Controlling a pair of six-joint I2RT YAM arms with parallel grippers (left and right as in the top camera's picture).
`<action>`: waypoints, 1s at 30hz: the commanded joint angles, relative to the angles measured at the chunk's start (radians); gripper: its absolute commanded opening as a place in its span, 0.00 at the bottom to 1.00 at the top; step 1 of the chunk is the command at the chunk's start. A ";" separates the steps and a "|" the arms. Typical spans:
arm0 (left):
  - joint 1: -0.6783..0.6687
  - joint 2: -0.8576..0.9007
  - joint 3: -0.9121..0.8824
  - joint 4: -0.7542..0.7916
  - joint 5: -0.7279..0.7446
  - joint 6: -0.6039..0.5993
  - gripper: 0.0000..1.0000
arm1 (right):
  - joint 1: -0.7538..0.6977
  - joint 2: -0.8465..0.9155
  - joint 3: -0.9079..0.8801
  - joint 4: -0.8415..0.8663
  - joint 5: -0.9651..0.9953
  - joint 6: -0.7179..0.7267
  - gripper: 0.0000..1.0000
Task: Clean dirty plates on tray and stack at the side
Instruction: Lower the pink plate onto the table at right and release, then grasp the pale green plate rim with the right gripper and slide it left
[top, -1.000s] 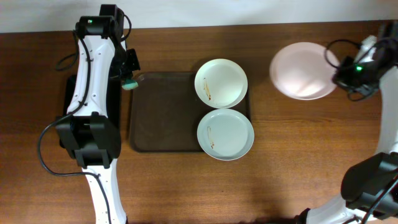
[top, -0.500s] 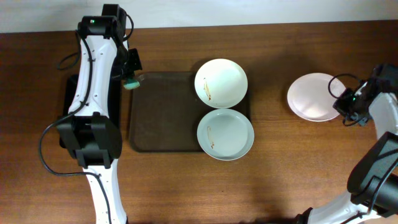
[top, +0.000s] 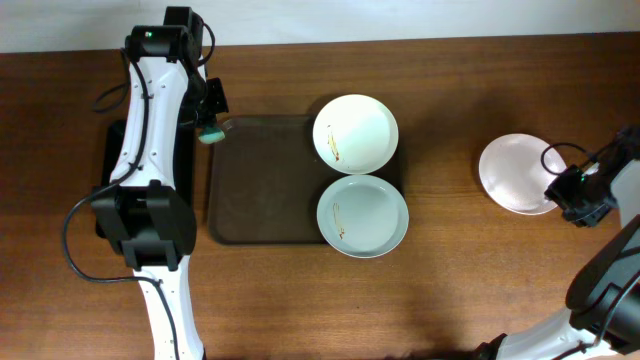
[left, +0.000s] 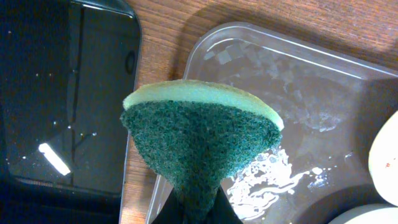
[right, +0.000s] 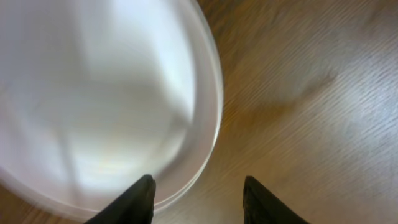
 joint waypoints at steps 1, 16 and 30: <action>-0.001 0.014 0.048 -0.034 0.034 0.065 0.01 | 0.013 -0.062 0.152 -0.114 -0.211 -0.095 0.47; -0.002 -0.083 0.277 -0.192 0.108 0.187 0.01 | 0.628 -0.116 0.056 -0.229 -0.234 -0.082 0.49; -0.002 -0.083 0.123 -0.168 0.059 0.159 0.01 | 0.845 -0.064 -0.061 -0.018 -0.044 0.075 0.49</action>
